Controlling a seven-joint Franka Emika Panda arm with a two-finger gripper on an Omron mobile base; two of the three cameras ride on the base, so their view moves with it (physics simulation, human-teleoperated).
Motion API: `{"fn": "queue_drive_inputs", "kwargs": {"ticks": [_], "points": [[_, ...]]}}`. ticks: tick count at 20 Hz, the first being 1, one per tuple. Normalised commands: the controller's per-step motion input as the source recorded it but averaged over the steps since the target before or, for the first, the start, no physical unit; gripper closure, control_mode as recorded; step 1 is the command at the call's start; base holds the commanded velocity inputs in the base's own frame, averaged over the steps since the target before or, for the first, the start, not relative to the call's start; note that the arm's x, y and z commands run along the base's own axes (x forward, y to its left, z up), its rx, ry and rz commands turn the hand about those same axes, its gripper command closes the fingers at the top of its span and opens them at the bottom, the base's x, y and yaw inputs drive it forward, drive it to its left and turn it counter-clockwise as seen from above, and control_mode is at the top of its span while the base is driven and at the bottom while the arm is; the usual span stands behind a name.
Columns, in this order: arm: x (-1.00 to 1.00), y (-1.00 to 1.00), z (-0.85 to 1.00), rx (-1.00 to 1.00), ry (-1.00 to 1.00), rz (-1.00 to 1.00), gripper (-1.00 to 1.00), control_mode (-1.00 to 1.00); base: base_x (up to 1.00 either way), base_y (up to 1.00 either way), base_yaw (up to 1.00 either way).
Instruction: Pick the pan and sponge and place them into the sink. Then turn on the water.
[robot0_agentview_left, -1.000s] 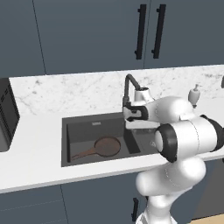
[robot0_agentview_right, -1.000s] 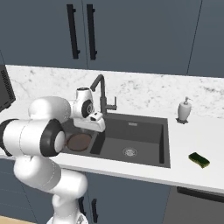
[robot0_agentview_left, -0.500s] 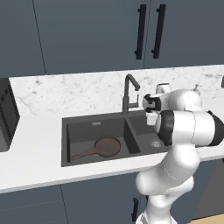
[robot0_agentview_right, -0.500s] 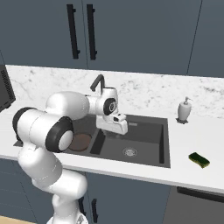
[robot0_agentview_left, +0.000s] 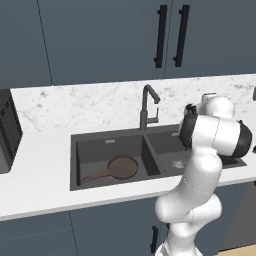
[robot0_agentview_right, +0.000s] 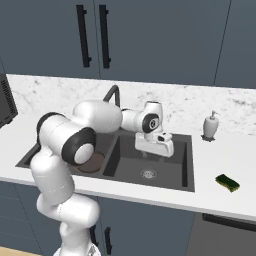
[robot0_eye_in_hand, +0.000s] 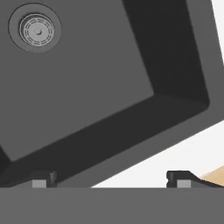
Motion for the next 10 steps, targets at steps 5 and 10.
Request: {"fn": "queue_drive_inputs", "kwargs": {"ticks": [5,10], "points": [[-0.15,-1.0,-0.06,0.0,0.0,0.0,-1.0,-1.0,0.0,0.0,0.0],[-0.05,-0.91,-0.12,0.0,-0.01,0.0,-1.0,-1.0,0.0,0.0,0.0]]}}
